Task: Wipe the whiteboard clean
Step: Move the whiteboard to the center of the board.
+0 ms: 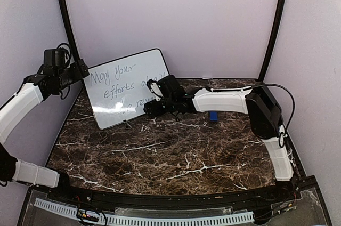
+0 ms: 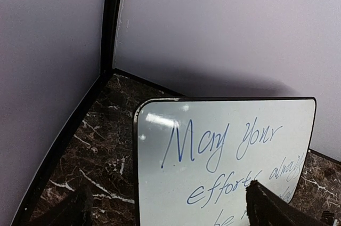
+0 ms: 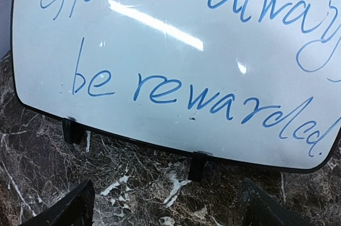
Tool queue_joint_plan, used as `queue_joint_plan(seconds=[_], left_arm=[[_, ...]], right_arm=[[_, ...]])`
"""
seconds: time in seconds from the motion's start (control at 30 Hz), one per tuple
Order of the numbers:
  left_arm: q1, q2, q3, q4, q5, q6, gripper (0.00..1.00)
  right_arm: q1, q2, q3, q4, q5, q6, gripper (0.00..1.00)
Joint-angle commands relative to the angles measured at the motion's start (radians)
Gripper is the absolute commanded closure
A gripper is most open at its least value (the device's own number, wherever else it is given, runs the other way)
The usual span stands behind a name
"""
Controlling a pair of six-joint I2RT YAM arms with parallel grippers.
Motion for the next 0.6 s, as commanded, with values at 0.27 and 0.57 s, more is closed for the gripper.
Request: queue_joint_plan(seconds=[0.27,0.57], left_arm=[[0.085,-0.024,-0.084,0.049,0.123,-0.028,0.01],[0.112,-0.037,-0.112,0.065,0.124,-0.044,0.01]], right_arm=[[0.005,0.089,0.026,-0.021,0.052,0.013,0.2],[0.005,0.175,0.072,0.001,0.079,0.014,0.37]])
